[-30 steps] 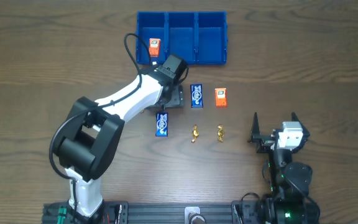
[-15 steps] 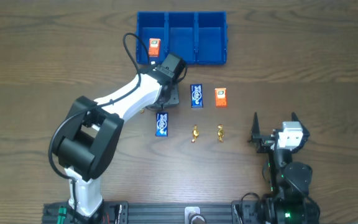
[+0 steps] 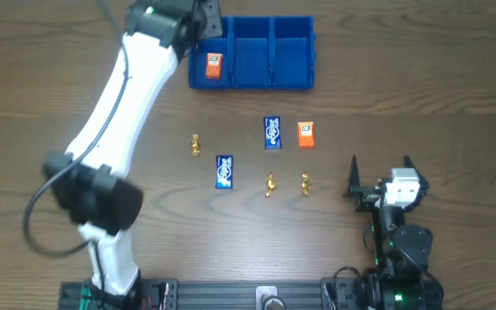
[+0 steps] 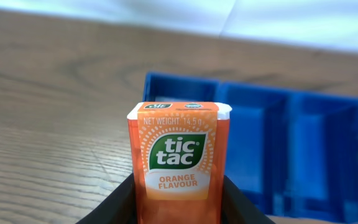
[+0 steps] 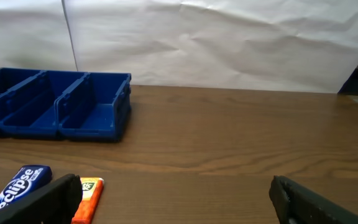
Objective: Sort Candies Into Trays
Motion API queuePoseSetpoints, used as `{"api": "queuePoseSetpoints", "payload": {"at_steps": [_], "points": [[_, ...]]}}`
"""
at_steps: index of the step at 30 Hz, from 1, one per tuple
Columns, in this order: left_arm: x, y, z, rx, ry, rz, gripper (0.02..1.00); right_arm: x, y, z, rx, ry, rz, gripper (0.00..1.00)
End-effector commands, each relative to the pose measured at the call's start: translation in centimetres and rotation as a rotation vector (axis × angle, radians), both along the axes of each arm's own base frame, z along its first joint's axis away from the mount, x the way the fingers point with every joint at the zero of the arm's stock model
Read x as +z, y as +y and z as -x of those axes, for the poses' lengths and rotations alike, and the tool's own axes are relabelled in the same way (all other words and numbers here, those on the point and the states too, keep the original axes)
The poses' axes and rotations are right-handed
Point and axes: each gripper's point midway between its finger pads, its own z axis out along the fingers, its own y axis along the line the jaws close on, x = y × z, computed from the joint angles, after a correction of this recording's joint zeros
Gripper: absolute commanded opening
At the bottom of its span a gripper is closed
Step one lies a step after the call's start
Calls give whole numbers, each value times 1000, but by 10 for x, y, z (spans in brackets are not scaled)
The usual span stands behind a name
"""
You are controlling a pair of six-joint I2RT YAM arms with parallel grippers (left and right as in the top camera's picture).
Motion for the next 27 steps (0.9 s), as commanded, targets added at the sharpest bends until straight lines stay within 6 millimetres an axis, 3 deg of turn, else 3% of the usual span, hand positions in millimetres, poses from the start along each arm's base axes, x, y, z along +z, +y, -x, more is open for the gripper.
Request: {"api": "queuePoseSetpoints", "payload": {"at_steps": [1, 6, 10, 13, 16, 19, 20, 24, 25, 27], "points": [[-65, -5, -13, -66, 129, -25, 343, -1, 1, 0, 8, 3, 12, 998], [-89, -5, -14, -70, 180, -19, 443, -1, 1, 0, 8, 3, 12, 998], [-89, -5, -14, -66, 180, -18, 803, -1, 1, 0, 8, 3, 12, 998], [-85, -10, -14, -36, 175, 11, 877, -1, 1, 0, 8, 3, 12, 998], [-71, -44, -5, -54, 153, 47, 899, -1, 1, 0, 8, 3, 12, 998], [-61, -124, 33, -116, 149, 92, 919, -1, 1, 0, 8, 3, 12, 998], [-62, -139, 44, -118, 158, 98, 923, -1, 1, 0, 8, 3, 12, 998], [-89, -193, 98, -136, 241, 98, 915, -1, 1, 0, 8, 3, 12, 998], [-105, -205, 114, -137, 273, 89, 912, -1, 1, 0, 8, 3, 12, 998], [-125, -217, 131, -136, 321, 82, 906, -1, 1, 0, 8, 3, 12, 998]]}}
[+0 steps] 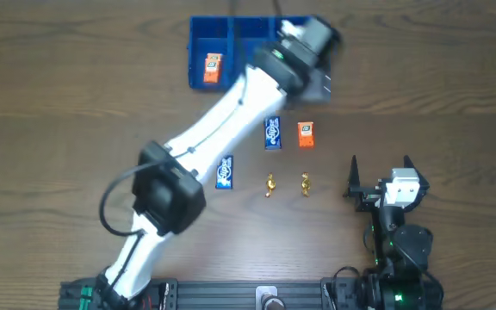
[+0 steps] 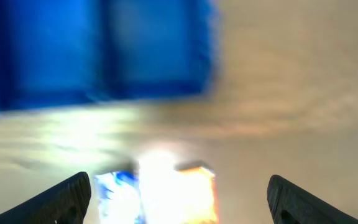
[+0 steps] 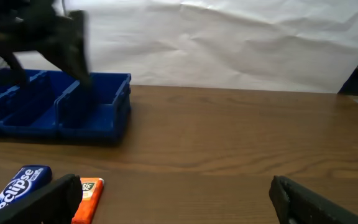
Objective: Sort Candies Into Trays
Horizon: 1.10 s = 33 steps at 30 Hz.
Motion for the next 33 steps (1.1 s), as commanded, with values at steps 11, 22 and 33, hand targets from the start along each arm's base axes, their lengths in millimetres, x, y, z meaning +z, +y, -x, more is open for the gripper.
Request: {"api": "queuePoseSetpoints", "payload": {"at_steps": [11, 22, 33], "points": [[-136, -22, 59, 127, 297, -90, 860, -1, 1, 0, 8, 3, 12, 998], [-152, -20, 64, 126, 322, -116, 643, -1, 1, 0, 8, 3, 12, 998], [-132, -23, 50, 121, 263, -90, 360, -1, 1, 0, 8, 3, 12, 998]]}}
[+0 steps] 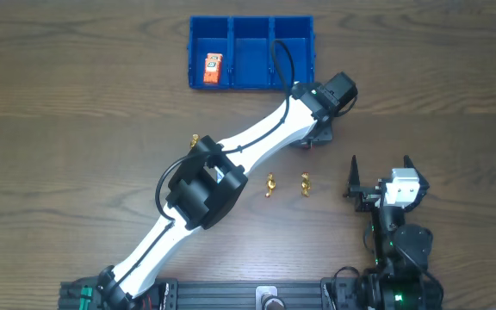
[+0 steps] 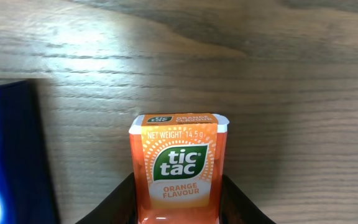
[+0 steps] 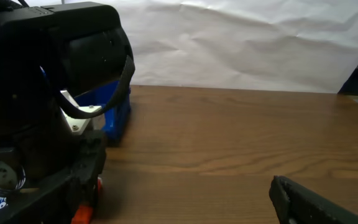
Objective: Sort Candies Into Trays
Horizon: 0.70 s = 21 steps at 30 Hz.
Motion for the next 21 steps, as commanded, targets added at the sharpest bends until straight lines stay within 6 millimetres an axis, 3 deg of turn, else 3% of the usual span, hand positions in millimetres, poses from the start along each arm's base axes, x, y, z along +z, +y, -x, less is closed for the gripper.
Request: {"api": "queuePoseSetpoints", "payload": {"at_steps": [1, 4, 6, 8, 10, 12, 16, 21], "points": [[18, 8, -22, -3, -67, -10, 358, -1, 1, 0, 8, 3, 12, 998], [66, 25, -53, -19, -185, -10, 360, -1, 1, 0, 8, 3, 12, 998], [113, 49, -80, -20, -293, -20, 364, -1, 1, 0, 8, 3, 12, 998], [162, 85, -106, -4, -381, -13, 349, -1, 1, 0, 8, 3, 12, 998], [195, 132, -132, 26, -437, -18, 349, -1, 1, 0, 8, 3, 12, 998], [197, 158, -145, 23, -437, -37, 354, -1, 1, 0, 8, 3, 12, 998], [181, 201, -161, -3, -386, -74, 354, -1, 1, 0, 8, 3, 12, 998], [150, 222, -172, -68, -321, -87, 354, -1, 1, 0, 8, 3, 12, 998]]}}
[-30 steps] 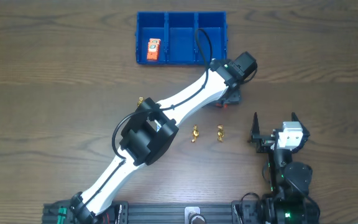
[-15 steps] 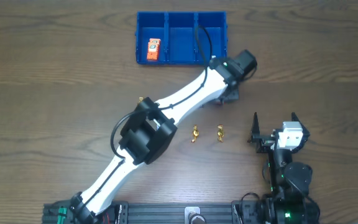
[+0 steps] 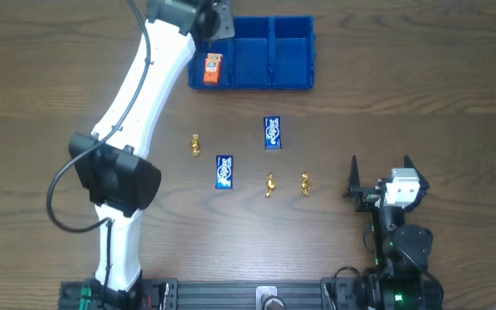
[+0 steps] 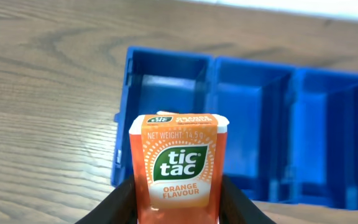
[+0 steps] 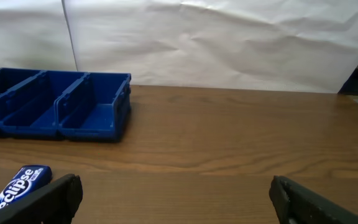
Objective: Sort Candies Into Trays
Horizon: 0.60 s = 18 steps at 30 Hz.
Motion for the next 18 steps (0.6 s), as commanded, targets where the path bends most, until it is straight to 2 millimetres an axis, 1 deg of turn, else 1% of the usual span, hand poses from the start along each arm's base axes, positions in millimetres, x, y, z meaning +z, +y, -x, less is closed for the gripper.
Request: {"api": "queuePoseSetpoints", "payload": {"at_steps": [1, 3, 5, 7, 10, 11, 12, 14, 16, 17, 18], "points": [[-57, 10, -8, -120, 115, -56, 354, -1, 1, 0, 8, 3, 12, 998], [-77, 15, -11, -112, 152, -61, 356, -1, 1, 0, 8, 3, 12, 998], [-95, 14, -12, -126, 183, -53, 362, -1, 1, 0, 8, 3, 12, 998], [-100, 12, -15, -128, 183, -48, 369, -1, 1, 0, 8, 3, 12, 998], [-99, 11, -17, -117, 176, -29, 404, -1, 1, 0, 8, 3, 12, 998], [-99, 11, -17, -116, 174, -29, 457, -1, 1, 0, 8, 3, 12, 998], [-99, 12, -18, -113, 174, -28, 529, -1, 1, 0, 8, 3, 12, 998], [-99, 15, -18, -94, 178, -21, 693, -1, 1, 0, 8, 3, 12, 998], [-96, 18, -18, -74, 176, -8, 886, -1, 1, 0, 8, 3, 12, 998], [-88, 19, -18, -73, 163, -3, 941, -1, 1, 0, 8, 3, 12, 998], [-76, 19, -18, -74, 143, 1, 961, -1, 1, 0, 8, 3, 12, 998]]}}
